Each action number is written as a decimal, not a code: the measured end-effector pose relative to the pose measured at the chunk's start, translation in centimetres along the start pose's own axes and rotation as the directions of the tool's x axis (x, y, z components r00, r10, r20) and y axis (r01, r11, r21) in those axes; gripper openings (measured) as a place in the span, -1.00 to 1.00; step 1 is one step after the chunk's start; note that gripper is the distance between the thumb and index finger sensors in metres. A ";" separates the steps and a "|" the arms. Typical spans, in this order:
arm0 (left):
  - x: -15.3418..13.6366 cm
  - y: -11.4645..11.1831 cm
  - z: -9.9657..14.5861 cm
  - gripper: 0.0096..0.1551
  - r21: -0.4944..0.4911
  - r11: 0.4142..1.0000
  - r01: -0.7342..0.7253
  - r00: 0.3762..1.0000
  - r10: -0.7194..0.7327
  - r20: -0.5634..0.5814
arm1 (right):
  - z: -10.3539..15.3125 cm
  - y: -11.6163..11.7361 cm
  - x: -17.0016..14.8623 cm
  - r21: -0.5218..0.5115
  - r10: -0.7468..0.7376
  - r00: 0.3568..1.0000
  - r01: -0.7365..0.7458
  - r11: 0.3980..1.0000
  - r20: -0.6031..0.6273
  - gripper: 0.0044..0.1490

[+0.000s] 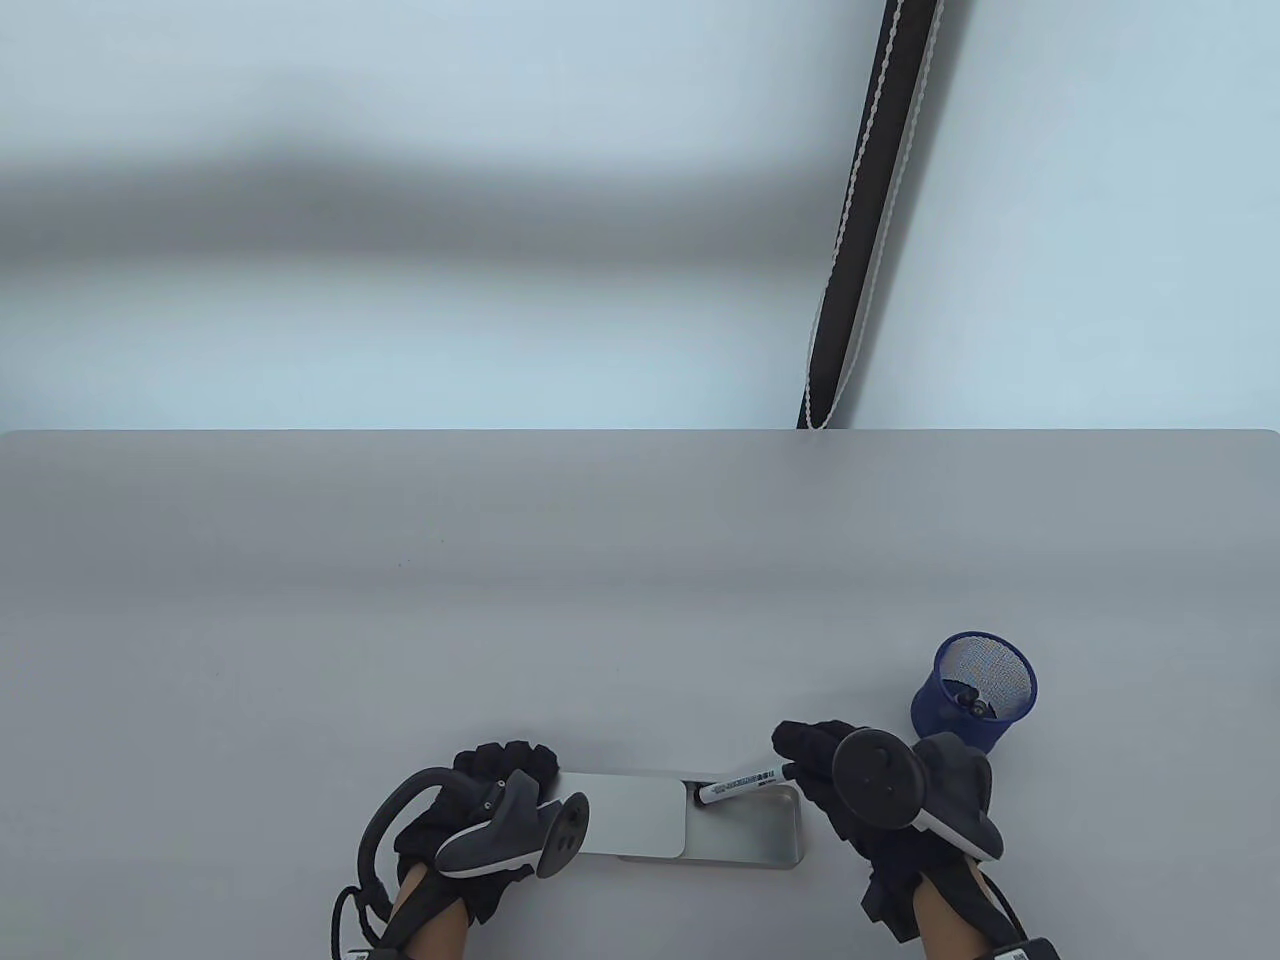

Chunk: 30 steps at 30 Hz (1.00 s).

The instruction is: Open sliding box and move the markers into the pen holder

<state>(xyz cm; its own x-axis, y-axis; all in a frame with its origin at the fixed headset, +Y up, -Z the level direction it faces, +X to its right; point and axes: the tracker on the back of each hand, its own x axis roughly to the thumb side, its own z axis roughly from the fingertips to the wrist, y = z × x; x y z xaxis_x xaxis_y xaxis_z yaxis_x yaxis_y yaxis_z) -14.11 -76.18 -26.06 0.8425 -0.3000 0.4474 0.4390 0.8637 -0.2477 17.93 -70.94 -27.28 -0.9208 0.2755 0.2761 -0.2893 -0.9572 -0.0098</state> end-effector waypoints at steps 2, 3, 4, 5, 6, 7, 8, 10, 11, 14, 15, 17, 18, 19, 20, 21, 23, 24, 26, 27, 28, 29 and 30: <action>0.0 0.0 0.0 0.01 0.000 1.000 0.001 1.000 -0.001 0.000 | 0.1 -0.6 0.0 -0.022 -0.026 1.000 0.026 0.999 0.003 -0.45; 0.0 0.0 0.0 0.00 0.000 1.000 0.002 1.000 -0.002 0.000 | 0.2 -0.7 -0.1 -0.029 -0.034 0.999 0.034 0.999 0.005 -0.45; 0.0 0.0 0.0 0.00 0.000 1.000 0.001 1.000 -0.001 0.000 | 0.2 -1.0 -0.1 -0.040 -0.045 0.999 0.046 0.998 0.005 -0.45; 0.0 0.0 0.0 0.01 0.000 1.000 0.001 1.000 -0.001 0.000 | 0.3 -1.2 -0.1 -0.049 -0.054 0.999 0.054 0.997 0.006 -0.45; 0.0 0.0 0.0 0.01 0.001 1.000 0.001 1.000 -0.001 0.000 | 0.4 -1.4 -0.2 -0.062 -0.066 0.998 0.067 0.996 0.008 -0.45; 0.0 0.0 0.0 0.00 0.001 1.000 0.000 1.000 0.000 0.000 | 0.4 -1.6 -0.2 -0.074 -0.075 0.997 0.075 0.994 0.011 -0.45; 0.0 0.0 0.0 0.01 0.001 1.000 0.000 1.000 0.000 0.000 | 0.6 -1.9 -0.3 -0.088 -0.087 0.996 0.088 0.992 0.017 -0.45; 0.0 0.0 0.0 0.01 0.001 1.000 0.000 1.000 0.000 0.000 | 0.7 -2.3 -0.4 -0.117 -0.109 0.994 0.112 0.987 0.031 -0.45; 0.0 0.0 0.0 0.00 0.001 1.000 0.000 1.000 0.000 0.000 | 0.9 -2.7 -0.4 -0.139 -0.124 0.992 0.128 0.982 0.036 -0.45; 0.0 0.0 0.0 0.01 0.001 1.000 0.000 1.000 0.000 0.000 | 1.2 -3.5 -0.6 -0.197 -0.143 0.989 0.147 0.969 0.039 -0.45; 0.0 0.0 0.0 0.01 0.001 1.000 0.000 1.000 0.000 0.000 | 1.4 -3.7 -0.7 -0.224 -0.147 0.988 0.152 0.963 0.037 -0.45; 0.0 0.0 0.0 0.00 0.000 1.000 -0.001 1.000 0.001 0.000 | 1.7 -4.3 -0.8 -0.277 -0.154 0.988 0.156 0.948 0.029 -0.45; 0.0 0.0 0.0 0.00 0.000 1.000 0.000 1.000 0.000 0.000 | 1.8 -4.5 -0.9 -0.305 -0.155 0.988 0.155 0.940 0.024 -0.45; 0.0 0.0 0.0 0.01 0.000 1.000 0.000 1.000 0.000 0.000 | 2.0 -4.7 -1.1 -0.341 -0.155 0.988 0.150 0.928 0.013 -0.45; 0.0 0.0 0.0 0.00 -0.001 1.000 -0.001 1.000 0.001 0.000 | 2.2 -5.0 -1.2 -0.369 -0.154 0.988 0.144 0.918 0.003 -0.45; 0.0 0.0 0.0 0.01 -0.001 1.000 -0.001 1.000 0.001 0.000 | 2.3 -5.1 -1.4 -0.391 -0.153 0.988 0.140 0.910 -0.001 -0.45; 0.0 0.0 0.0 0.00 -0.001 1.000 -0.002 1.000 0.002 0.000 | 2.7 -5.5 -1.7 -0.442 -0.148 0.988 0.120 0.889 -0.030 -0.45; 0.0 0.0 0.0 0.00 -0.001 1.000 -0.002 1.000 0.002 0.000 | 2.8 -5.7 -1.8 -0.467 -0.145 0.989 0.110 0.877 -0.040 -0.45; 0.0 0.0 0.0 0.01 -0.001 1.000 -0.002 1.000 0.002 0.000 | 3.1 -6.0 -2.0 -0.527 -0.132 0.990 0.086 0.845 -0.050 -0.45; 0.0 0.0 0.0 0.00 -0.001 1.000 -0.002 1.000 0.002 0.000 | 3.4 -6.3 -2.0 -0.562 -0.123 0.990 0.066 0.825 -0.063 -0.45; 0.0 0.0 0.0 0.00 -0.001 1.000 -0.001 1.000 0.001 0.000 | 3.6 -6.5 -2.1 -0.582 -0.113 0.991 0.048 0.811 -0.075 -0.45; 0.0 0.0 0.0 0.01 -0.001 1.000 -0.002 1.000 0.002 0.000 | 3.8 -6.7 -2.2 -0.596 -0.105 0.991 0.035 0.802 -0.083 -0.45; 0.0 0.0 0.0 0.01 0.000 1.000 -0.002 1.000 0.002 0.000 | 4.0 -6.9 -2.2 -0.616 -0.097 0.991 0.020 0.787 -0.091 -0.45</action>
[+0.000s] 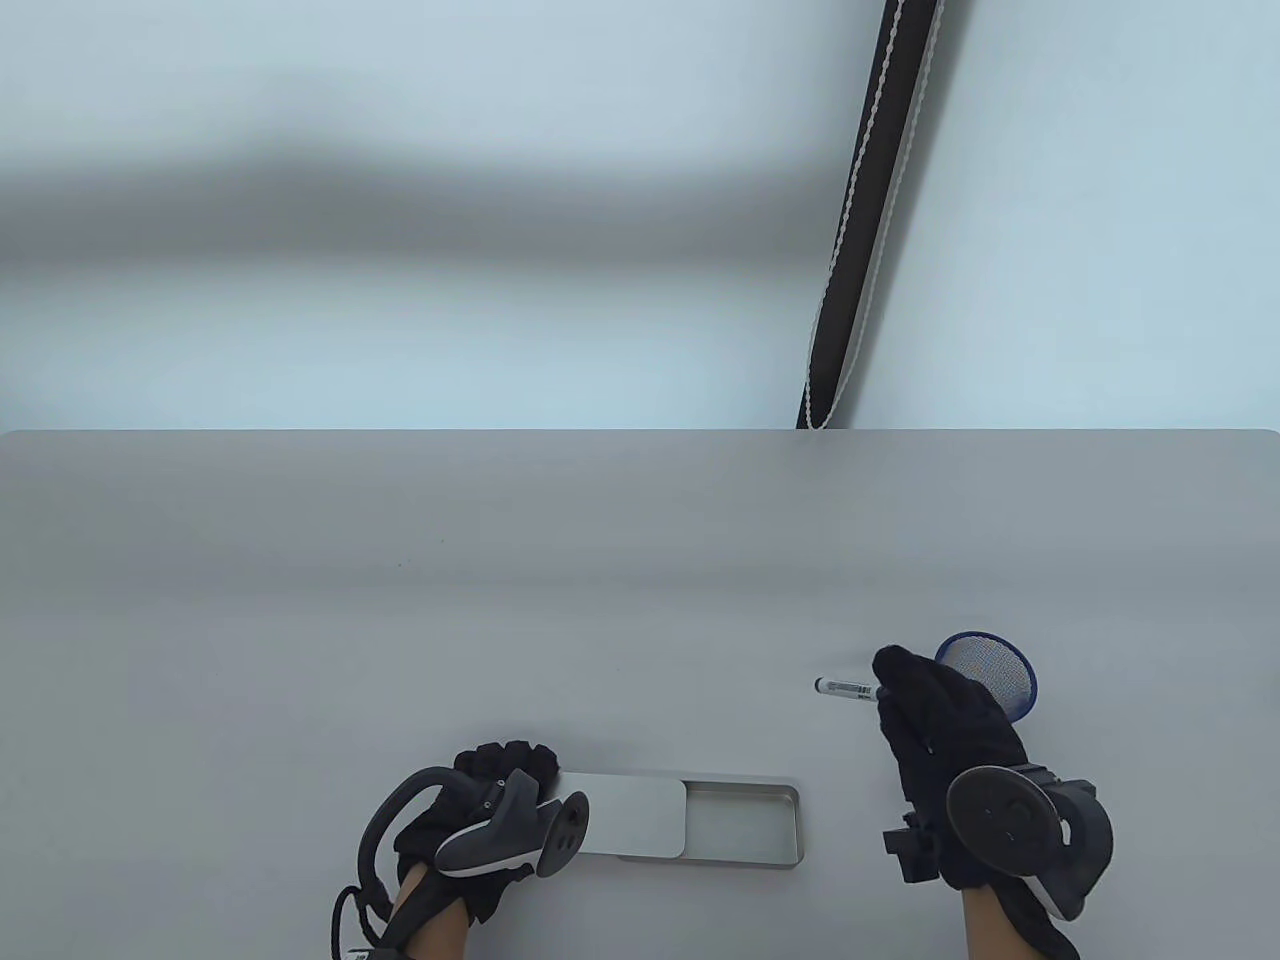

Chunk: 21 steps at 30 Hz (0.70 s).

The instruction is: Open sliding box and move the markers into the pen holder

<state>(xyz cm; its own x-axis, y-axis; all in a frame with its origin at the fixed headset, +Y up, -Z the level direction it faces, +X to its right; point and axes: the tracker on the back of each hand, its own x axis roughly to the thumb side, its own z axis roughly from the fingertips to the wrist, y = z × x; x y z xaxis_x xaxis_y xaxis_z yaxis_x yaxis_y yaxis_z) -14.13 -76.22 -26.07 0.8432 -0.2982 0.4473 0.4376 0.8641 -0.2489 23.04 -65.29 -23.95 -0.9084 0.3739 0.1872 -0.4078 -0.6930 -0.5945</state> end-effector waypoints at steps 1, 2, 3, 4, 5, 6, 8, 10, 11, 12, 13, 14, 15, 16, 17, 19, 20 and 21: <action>0.0 0.0 0.0 0.01 0.000 1.000 0.000 1.000 0.000 0.000 | 0.0 -0.2 -0.1 -0.023 0.006 1.000 -0.006 1.000 0.003 -0.45; 0.0 0.0 0.0 0.01 0.000 1.000 0.000 1.000 0.000 0.000 | 0.1 -0.6 -0.1 -0.050 0.019 1.000 -0.019 0.999 -0.005 -0.45; 0.0 0.0 0.0 0.00 0.000 1.000 0.001 1.000 -0.001 0.000 | 0.1 -0.8 -0.2 -0.071 0.030 1.000 -0.030 0.997 -0.009 -0.45; 0.0 0.0 0.0 0.01 -0.001 1.000 0.001 1.000 -0.001 -0.001 | 0.1 -0.9 -0.3 -0.083 0.039 0.999 -0.040 0.996 -0.012 -0.45; 0.0 0.0 0.0 0.00 0.000 1.000 0.001 1.000 -0.001 -0.001 | 0.2 -1.0 -0.4 -0.106 0.057 0.998 -0.059 0.993 -0.017 -0.45; 0.0 0.0 0.0 0.00 0.000 1.000 0.001 1.000 -0.001 0.000 | 0.2 -1.1 -0.5 -0.122 0.070 0.997 -0.073 0.990 -0.022 -0.45; 0.0 0.0 0.0 0.00 0.000 1.000 0.000 1.000 0.000 0.000 | 0.2 -1.3 -0.7 -0.143 0.086 0.996 -0.088 0.986 -0.027 -0.45; 0.0 0.0 0.0 0.00 -0.001 1.000 0.001 1.000 -0.001 -0.001 | 0.3 -1.4 -0.9 -0.165 0.103 0.994 -0.106 0.981 -0.032 -0.46; 0.0 0.0 0.0 0.00 -0.001 1.000 0.003 1.000 -0.003 -0.001 | 0.3 -1.6 -1.1 -0.180 0.113 0.993 -0.118 0.976 -0.037 -0.46; 0.0 0.0 0.0 0.01 -0.001 1.000 0.003 1.000 -0.003 -0.001 | 0.3 -1.7 -1.2 -0.188 0.118 0.992 -0.123 0.974 -0.041 -0.46; 0.0 0.0 0.0 0.01 -0.001 1.000 0.002 1.000 -0.002 -0.001 | 0.3 -1.8 -1.4 -0.195 0.121 0.992 -0.127 0.972 -0.045 -0.46; 0.0 0.0 0.0 0.00 -0.001 1.000 0.001 1.000 -0.001 -0.001 | 0.3 -1.9 -1.6 -0.204 0.123 0.991 -0.131 0.970 -0.054 -0.46; 0.0 0.0 0.0 0.00 -0.001 1.000 0.001 1.000 -0.001 -0.001 | 0.3 -1.9 -1.8 -0.209 0.126 0.990 -0.136 0.968 -0.062 -0.46; 0.0 0.0 0.0 0.00 -0.001 1.000 0.001 1.000 -0.001 -0.001 | 0.4 -2.0 -2.0 -0.214 0.131 0.989 -0.144 0.966 -0.071 -0.46; 0.0 0.0 0.0 0.01 -0.001 1.000 0.002 1.000 -0.002 -0.001 | 0.4 -2.0 -2.2 -0.215 0.135 0.987 -0.150 0.965 -0.082 -0.46; 0.0 0.0 0.0 0.01 -0.001 1.000 0.001 1.000 -0.001 -0.002 | 0.4 -2.0 -2.6 -0.217 0.143 0.985 -0.161 0.963 -0.096 -0.46; 0.0 0.0 0.0 0.00 -0.001 1.000 0.001 1.000 -0.001 -0.002 | 0.4 -2.0 -2.7 -0.216 0.147 0.984 -0.166 0.962 -0.101 -0.46; 0.0 0.0 0.0 0.00 -0.002 1.000 0.001 1.000 -0.001 -0.002 | 0.5 -1.9 -2.9 -0.214 0.157 0.982 -0.177 0.961 -0.108 -0.46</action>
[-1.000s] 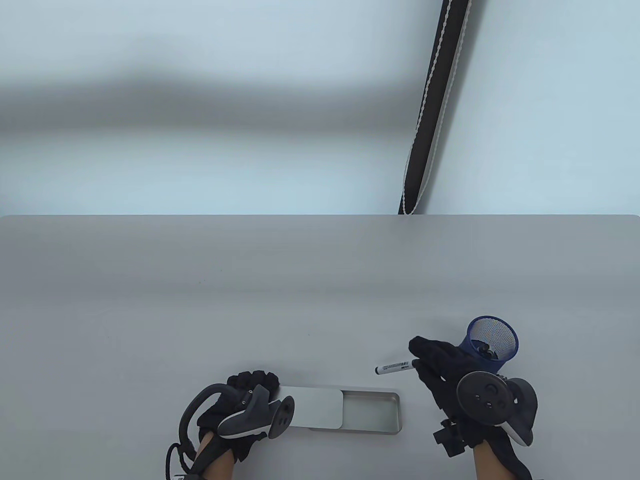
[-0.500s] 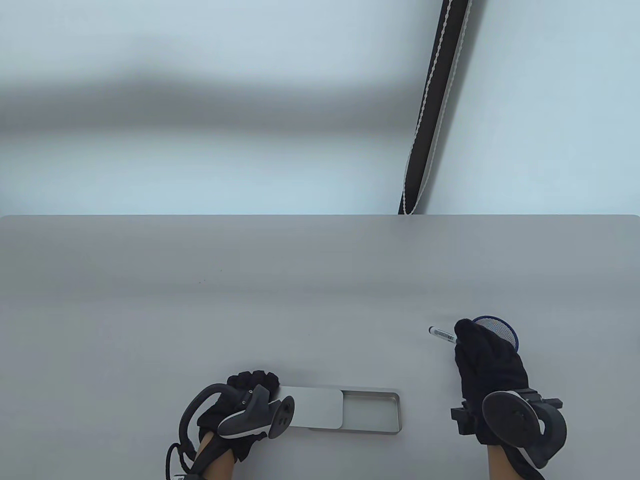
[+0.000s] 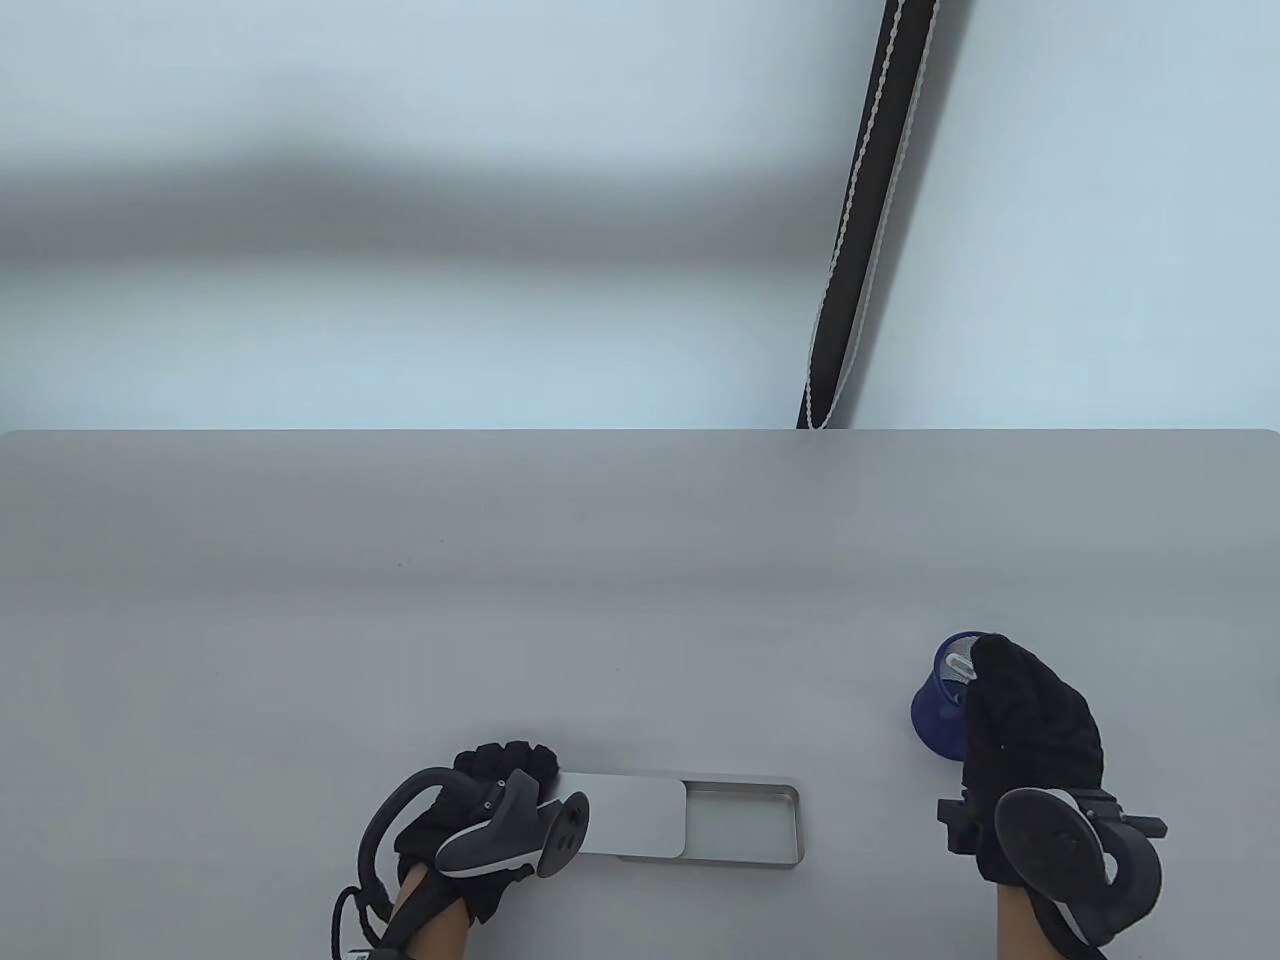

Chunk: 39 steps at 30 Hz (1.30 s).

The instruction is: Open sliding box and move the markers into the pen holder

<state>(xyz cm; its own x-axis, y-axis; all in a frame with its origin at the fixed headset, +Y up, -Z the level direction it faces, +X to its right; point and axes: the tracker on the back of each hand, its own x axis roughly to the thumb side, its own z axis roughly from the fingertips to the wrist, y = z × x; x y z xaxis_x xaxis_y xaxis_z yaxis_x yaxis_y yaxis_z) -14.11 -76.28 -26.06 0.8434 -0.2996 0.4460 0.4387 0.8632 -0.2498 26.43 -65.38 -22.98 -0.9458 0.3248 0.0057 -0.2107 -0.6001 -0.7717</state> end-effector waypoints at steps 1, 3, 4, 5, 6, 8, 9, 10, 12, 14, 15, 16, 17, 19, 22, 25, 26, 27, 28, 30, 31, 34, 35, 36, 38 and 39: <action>0.0 0.0 0.0 0.00 0.000 1.000 0.000 1.000 0.000 0.000 | 0.0 0.1 -0.2 -0.001 0.011 1.000 -0.011 1.000 -0.003 -0.46; 0.0 0.0 0.0 0.00 0.000 1.000 0.000 1.000 0.000 0.000 | 0.2 0.3 -0.5 0.003 0.028 1.000 -0.028 1.000 -0.010 -0.46; 0.0 0.0 0.0 0.00 0.000 1.000 0.000 1.000 0.000 0.000 | 0.2 0.4 -0.6 0.004 0.035 0.999 -0.035 0.999 -0.014 -0.46; 0.0 0.0 0.0 0.00 0.000 1.000 0.000 1.000 0.000 0.000 | 0.2 0.6 -0.7 0.008 0.043 0.999 -0.043 0.999 -0.020 -0.46; 0.0 0.0 0.0 0.00 0.000 1.000 0.000 1.000 0.000 0.000 | 0.3 0.7 -0.9 0.014 0.054 0.998 -0.053 0.998 -0.029 -0.47; 0.0 0.0 0.0 0.01 0.000 1.000 0.000 1.000 0.000 0.000 | 0.4 1.0 -1.2 0.024 0.072 0.996 -0.071 0.997 -0.045 -0.47; 0.0 0.0 0.0 0.00 0.000 1.000 0.000 1.000 0.000 0.000 | 0.5 1.1 -1.3 0.030 0.077 0.996 -0.076 0.997 -0.051 -0.47; 0.0 0.0 0.0 0.01 0.000 1.000 0.000 1.000 0.000 0.000 | 0.5 1.3 -1.5 0.038 0.085 0.995 -0.082 0.996 -0.060 -0.48; 0.0 0.0 0.0 0.00 0.000 1.000 0.000 1.000 0.000 0.000 | 0.6 1.5 -1.8 0.050 0.097 0.992 -0.094 0.994 -0.080 -0.48; 0.0 0.0 0.0 0.01 0.000 1.000 0.000 1.000 0.000 0.000 | 0.8 1.8 -2.1 0.063 0.104 0.990 -0.098 0.993 -0.099 -0.48; 0.0 0.0 0.0 0.00 0.000 1.000 0.000 1.000 0.000 0.000 | 0.8 1.9 -2.3 0.073 0.106 0.988 -0.098 0.992 -0.110 -0.48; 0.0 0.0 0.0 0.00 0.000 1.000 0.000 1.000 0.000 0.000 | 0.9 2.1 -2.4 0.085 0.110 0.986 -0.100 0.991 -0.122 -0.48; 0.0 0.0 0.0 0.00 0.000 1.000 0.000 1.000 0.000 0.000 | 1.0 2.3 -2.5 0.092 0.111 0.986 -0.100 0.991 -0.128 -0.48; 0.0 0.0 0.0 0.00 0.000 1.000 0.000 1.000 0.000 0.000 | 1.3 2.8 -2.9 0.123 0.120 0.981 -0.102 0.987 -0.153 -0.48; 0.0 0.0 0.0 0.01 0.000 1.000 0.000 1.000 0.000 0.000 | 1.6 3.3 -3.3 0.158 0.127 0.975 -0.098 0.983 -0.182 -0.49; 0.0 0.0 0.0 0.00 0.000 1.000 -0.002 1.000 0.002 0.001 | 1.9 3.8 -3.8 0.186 0.129 0.967 -0.088 0.979 -0.221 -0.49; 0.0 0.0 0.0 0.00 0.000 1.000 -0.002 1.000 0.002 0.001 | 2.0 3.9 -3.9 0.193 0.129 0.963 -0.083 0.978 -0.235 -0.49; 0.0 0.0 0.0 0.00 0.000 1.000 -0.001 1.000 0.001 0.001 | 2.1 4.0 -4.1 0.199 0.124 0.960 -0.074 0.977 -0.251 -0.49; 0.0 0.0 0.0 0.00 0.000 1.000 -0.001 1.000 0.001 0.001 | 2.1 4.1 -4.2 0.206 0.119 0.957 -0.064 0.976 -0.266 -0.49; 0.0 0.0 0.0 0.01 0.000 1.000 -0.001 1.000 0.001 0.001 | 2.2 4.2 -4.4 0.214 0.121 0.953 -0.061 0.975 -0.279 -0.49; 0.0 0.0 0.0 0.01 0.000 1.000 -0.001 1.000 0.001 0.001 | 2.2 4.2 -4.5 0.219 0.123 0.951 -0.061 0.974 -0.283 -0.49; 0.0 0.0 0.0 0.00 0.000 1.000 -0.001 1.000 0.001 0.001 | 2.3 4.5 -4.6 0.237 0.131 0.948 -0.061 0.970 -0.290 -0.49; 0.0 0.0 0.0 0.01 0.000 1.000 -0.001 1.000 0.001 0.001 | 2.4 4.6 -4.6 0.248 0.136 0.947 -0.063 0.967 -0.292 -0.49; 0.0 0.0 0.0 0.00 0.000 1.000 -0.001 1.000 0.001 0.001 | 2.4 4.6 -4.6 0.250 0.137 0.947 -0.063 0.966 -0.292 -0.48; 0.0 0.0 0.0 0.01 0.000 1.000 -0.001 1.000 0.001 0.001 | 2.4 4.7 -4.7 0.259 0.142 0.944 -0.063 0.964 -0.297 -0.48; 0.0 0.0 0.0 0.00 0.000 1.000 -0.001 1.000 0.001 0.001 | 2.4 4.7 -4.6 0.263 0.144 0.942 -0.063 0.963 -0.303 -0.48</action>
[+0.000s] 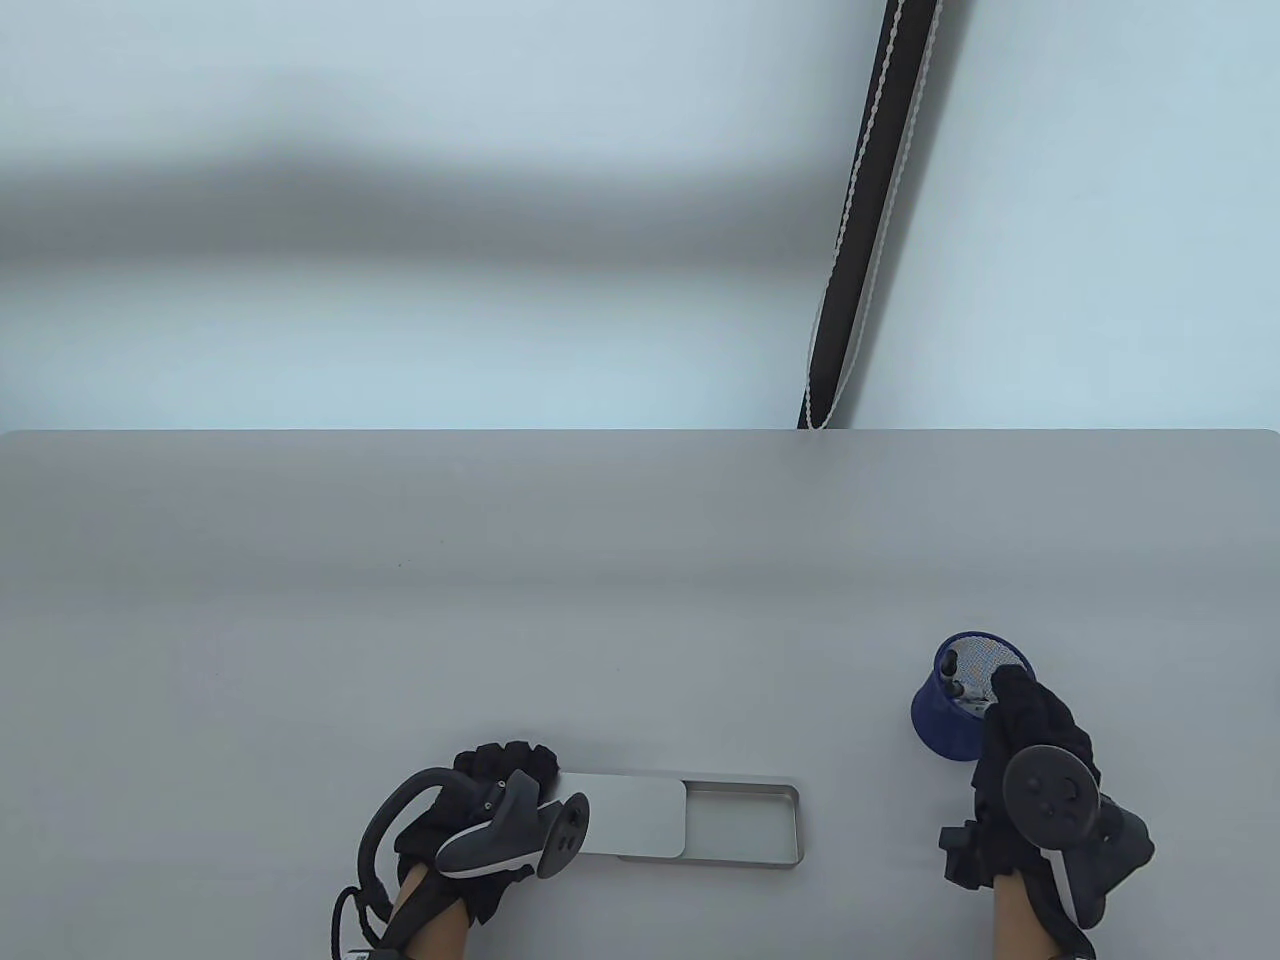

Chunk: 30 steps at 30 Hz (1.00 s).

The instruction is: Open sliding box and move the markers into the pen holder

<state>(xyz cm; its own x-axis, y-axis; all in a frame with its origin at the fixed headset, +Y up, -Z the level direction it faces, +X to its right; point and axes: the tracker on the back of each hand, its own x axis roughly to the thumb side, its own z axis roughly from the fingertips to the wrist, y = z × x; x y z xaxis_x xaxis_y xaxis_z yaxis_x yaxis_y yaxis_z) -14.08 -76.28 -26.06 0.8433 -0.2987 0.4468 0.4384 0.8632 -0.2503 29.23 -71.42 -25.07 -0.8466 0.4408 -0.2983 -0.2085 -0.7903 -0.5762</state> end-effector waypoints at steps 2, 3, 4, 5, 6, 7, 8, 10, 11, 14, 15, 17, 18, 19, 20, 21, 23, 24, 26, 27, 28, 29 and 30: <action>0.0 0.0 0.0 0.00 0.000 1.000 0.000 1.000 0.000 0.000 | -0.1 0.0 0.0 0.024 0.004 1.000 -0.004 1.000 -0.021 -0.47; 0.0 0.0 0.0 0.00 0.000 1.000 0.000 1.000 0.000 0.000 | -0.1 0.1 0.0 0.037 0.007 1.000 -0.006 0.999 -0.030 -0.47; 0.0 0.0 0.0 0.00 0.000 1.000 0.000 1.000 0.000 0.000 | -0.1 0.2 -0.1 0.051 0.009 0.999 -0.008 0.999 -0.037 -0.46; 0.0 0.0 0.0 0.00 0.000 1.000 0.000 1.000 0.000 0.000 | -0.1 0.2 -0.1 0.054 0.007 0.999 -0.005 0.999 -0.036 -0.45; 0.0 0.0 0.0 0.00 0.000 1.000 0.000 1.000 0.000 0.000 | -0.1 0.1 -0.1 0.051 0.002 0.999 0.000 0.999 -0.035 -0.44; 0.0 0.0 0.0 0.00 0.000 1.000 0.000 1.000 0.000 0.000 | -0.1 0.1 -0.1 0.052 0.002 0.999 0.000 0.999 -0.036 -0.44; 0.0 0.0 0.0 0.00 0.000 1.000 0.000 1.000 0.000 0.000 | -0.1 0.2 -0.1 0.053 0.002 0.999 0.000 0.999 -0.040 -0.43; 0.0 0.0 0.0 0.01 0.000 1.000 0.000 1.000 0.000 0.000 | -0.1 0.1 0.0 0.053 -0.005 0.999 0.007 0.999 -0.036 -0.39; 0.0 0.0 0.0 0.00 0.000 1.000 0.000 1.000 0.000 0.000 | -0.1 0.0 0.2 0.050 -0.005 0.999 0.006 0.999 -0.032 -0.36; 0.0 0.0 0.0 0.01 0.000 1.000 0.000 1.000 0.000 0.000 | -0.2 -1.1 1.2 0.009 -0.026 1.000 0.026 1.000 0.011 -0.30; 0.0 0.0 0.0 0.00 0.000 1.000 0.000 1.000 0.000 0.000 | -0.1 -1.6 1.8 -0.010 -0.043 0.999 0.043 0.999 0.030 -0.28; 0.0 0.0 0.0 0.00 0.000 1.000 0.000 1.000 0.000 0.000 | 0.0 -2.6 2.8 -0.051 -0.070 0.995 0.073 0.996 0.070 -0.27; 0.0 0.0 0.0 0.00 0.000 1.000 0.000 1.000 0.000 0.000 | 0.1 -3.0 3.3 -0.074 -0.079 0.993 0.086 0.994 0.093 -0.26; 0.0 0.0 0.0 0.00 0.000 1.000 0.000 1.000 0.000 0.000 | 0.2 -3.5 3.8 -0.091 -0.085 0.990 0.096 0.991 0.115 -0.25; 0.0 0.0 0.0 0.00 0.000 1.000 0.000 1.000 0.000 0.000 | 0.3 -3.9 4.3 -0.101 -0.087 0.988 0.100 0.990 0.127 -0.24; 0.0 0.0 0.0 0.00 0.000 1.000 0.000 1.000 0.000 0.000 | 0.4 -4.3 4.8 -0.112 -0.094 0.985 0.111 0.988 0.143 -0.24; 0.0 0.0 0.0 0.00 -0.005 1.000 0.004 1.000 -0.004 -0.007 | 0.9 -5.0 6.0 -0.127 -0.114 0.977 0.138 0.982 0.179 -0.21; 0.0 0.0 0.0 0.00 -0.005 1.000 0.003 1.000 -0.003 -0.006 | 1.3 -5.4 6.7 -0.136 -0.122 0.972 0.151 0.979 0.202 -0.21; 0.0 0.0 0.0 0.00 -0.005 1.000 0.003 1.000 -0.003 -0.006 | 1.9 -5.8 7.8 -0.164 -0.112 0.959 0.158 0.974 0.259 -0.22; 0.0 0.0 0.1 0.00 -0.005 1.000 0.002 1.000 -0.002 -0.006 | 2.3 -5.9 8.5 -0.174 -0.099 0.952 0.153 0.973 0.289 -0.22; 0.0 0.0 0.1 0.00 -0.005 1.000 0.002 1.000 -0.002 -0.006 | 2.6 -6.0 8.9 -0.177 -0.095 0.947 0.155 0.972 0.307 -0.22; 0.0 0.0 0.1 0.01 -0.004 1.000 0.004 1.000 -0.004 -0.006 | 3.0 -6.0 9.5 -0.172 -0.094 0.940 0.158 0.972 0.328 -0.22; 0.0 0.0 0.1 0.01 -0.004 1.000 0.004 1.000 -0.004 -0.007 | 3.4 -5.9 10.0 -0.164 -0.099 0.933 0.164 0.973 0.347 -0.21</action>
<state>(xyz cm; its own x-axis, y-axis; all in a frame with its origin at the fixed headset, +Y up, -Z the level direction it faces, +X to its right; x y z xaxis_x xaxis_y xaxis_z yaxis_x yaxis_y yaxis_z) -14.10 -76.28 -25.99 0.8435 -0.3048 0.4422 0.4429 0.8605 -0.2516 20.36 -63.79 -22.10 -0.9389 0.3416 0.0422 -0.2610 -0.6267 -0.7343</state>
